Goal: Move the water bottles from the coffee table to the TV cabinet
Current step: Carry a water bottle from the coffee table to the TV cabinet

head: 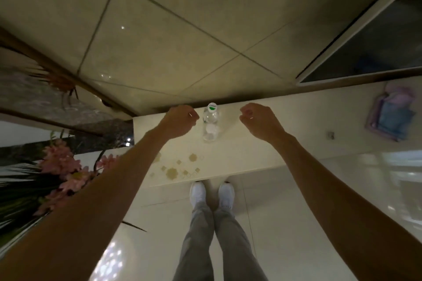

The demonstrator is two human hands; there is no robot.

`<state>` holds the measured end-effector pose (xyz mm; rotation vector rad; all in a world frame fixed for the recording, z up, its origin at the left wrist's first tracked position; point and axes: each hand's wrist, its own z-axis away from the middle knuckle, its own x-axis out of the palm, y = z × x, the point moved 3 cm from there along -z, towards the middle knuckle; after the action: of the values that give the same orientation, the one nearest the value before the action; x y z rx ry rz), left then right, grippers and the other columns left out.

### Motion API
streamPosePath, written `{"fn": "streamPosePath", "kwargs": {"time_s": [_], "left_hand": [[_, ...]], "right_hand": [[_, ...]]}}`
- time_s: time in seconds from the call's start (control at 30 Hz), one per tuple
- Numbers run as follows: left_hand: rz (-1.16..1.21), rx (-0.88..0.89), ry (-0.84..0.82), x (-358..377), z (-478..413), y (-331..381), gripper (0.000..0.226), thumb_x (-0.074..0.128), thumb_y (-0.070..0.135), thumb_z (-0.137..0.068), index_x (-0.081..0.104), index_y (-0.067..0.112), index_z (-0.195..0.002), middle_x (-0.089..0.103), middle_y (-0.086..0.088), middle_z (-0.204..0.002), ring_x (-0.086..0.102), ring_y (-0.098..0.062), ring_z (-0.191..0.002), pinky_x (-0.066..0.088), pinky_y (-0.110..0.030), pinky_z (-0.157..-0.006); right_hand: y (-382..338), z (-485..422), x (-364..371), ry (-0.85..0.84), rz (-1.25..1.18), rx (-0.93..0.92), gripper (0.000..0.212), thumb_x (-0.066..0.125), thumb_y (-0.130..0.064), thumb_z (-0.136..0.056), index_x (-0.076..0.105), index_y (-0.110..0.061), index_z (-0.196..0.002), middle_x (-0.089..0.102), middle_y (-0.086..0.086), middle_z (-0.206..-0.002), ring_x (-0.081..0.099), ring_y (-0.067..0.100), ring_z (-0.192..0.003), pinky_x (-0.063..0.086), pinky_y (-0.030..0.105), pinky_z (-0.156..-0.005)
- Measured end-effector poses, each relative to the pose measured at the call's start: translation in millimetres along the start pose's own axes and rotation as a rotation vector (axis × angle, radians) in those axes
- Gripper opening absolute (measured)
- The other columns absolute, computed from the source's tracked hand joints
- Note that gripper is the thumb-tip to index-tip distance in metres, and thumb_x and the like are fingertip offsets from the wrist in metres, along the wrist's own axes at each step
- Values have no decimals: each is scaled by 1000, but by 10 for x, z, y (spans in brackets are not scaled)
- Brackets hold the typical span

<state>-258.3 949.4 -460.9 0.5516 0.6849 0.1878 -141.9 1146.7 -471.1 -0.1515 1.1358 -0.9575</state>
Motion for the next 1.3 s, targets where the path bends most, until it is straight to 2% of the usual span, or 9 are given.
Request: {"fn": "streamPosePath", "kwargs": {"time_s": [0.03, 0.1, 0.2, 0.33, 0.5, 0.63, 0.87, 1.03, 1.3], "left_hand": [[-41, 43, 8, -129, 125, 193, 21, 48, 5, -91, 68, 10, -93, 73, -17, -99, 69, -37, -96, 55, -47, -89], [-148, 152, 14, -344, 389, 594, 18, 49, 8, -89, 67, 12, -90, 74, -13, -93, 71, -32, -88, 57, -43, -84], [-370, 333, 48, -561, 763, 1120, 20, 54, 17, -89, 69, 14, -101, 73, -9, -100, 67, -29, -94, 53, -40, -87], [-589, 495, 36, -610, 1116, 1550, 21, 51, 24, -93, 67, 18, -106, 71, -5, -101, 64, -26, -93, 51, -37, -84], [-782, 647, -57, -395, 1396, 1822, 21, 49, 25, -96, 65, 18, -107, 67, -1, -101, 55, -18, -86, 45, -31, -79], [-925, 728, -146, -121, 1627, 1994, 21, 47, 28, -96, 63, 18, -104, 67, -3, -101, 61, -21, -92, 50, -38, -83], [-1048, 978, -279, 624, 2315, 2428, 19, 49, 32, -99, 62, 21, -109, 65, 3, -105, 57, -11, -89, 40, -26, -75], [-1132, 1125, -402, 1259, 3139, 2712, 27, 46, 31, -100, 61, 18, -119, 64, -5, -114, 60, -20, -100, 50, -36, -88], [-1226, 1390, -478, 2197, 4538, 2513, 26, 48, 26, -100, 64, 10, -114, 66, -11, -110, 61, -25, -93, 46, -32, -78]], "right_hand": [[-79, 96, -192, 7, 27, -26, 11, 53, -21, -94, 64, -22, -92, 57, -9, -91, 52, 13, -90, 42, 30, -86], [-220, 274, -558, 69, 65, -85, 28, 52, -20, -94, 48, -33, -69, 47, -13, -75, 47, 11, -77, 41, 32, -80], [-371, 620, -1007, 89, 178, -52, 16, 48, -24, -96, 63, -20, -96, 61, 1, -96, 59, 21, -94, 47, 36, -86], [-471, 1166, -1437, 108, 321, -29, 32, 42, -22, -102, 52, -5, -127, 58, 11, -123, 57, 26, -115, 41, 33, -102], [-274, 1782, -1574, 312, 222, 12, 29, 52, -32, -98, 60, -11, -117, 65, 5, -114, 64, 19, -102, 49, 33, -98], [-94, 2383, -1480, 308, 197, 215, 35, 49, -35, -100, 57, -14, -126, 59, 4, -130, 55, 20, -119, 43, 34, -104], [314, 3664, -1244, 418, 130, 492, 33, 50, -34, -98, 60, -16, -124, 61, 4, -128, 56, 22, -117, 46, 36, -98], [537, 4666, -1086, 555, 79, 660, 33, 52, -33, -97, 62, -16, -122, 63, 6, -125, 59, 23, -115, 49, 40, -96], [724, 6351, -412, 692, 6, 861, 34, 52, -31, -98, 63, -11, -123, 65, 6, -123, 61, 22, -111, 51, 36, -93]]}}
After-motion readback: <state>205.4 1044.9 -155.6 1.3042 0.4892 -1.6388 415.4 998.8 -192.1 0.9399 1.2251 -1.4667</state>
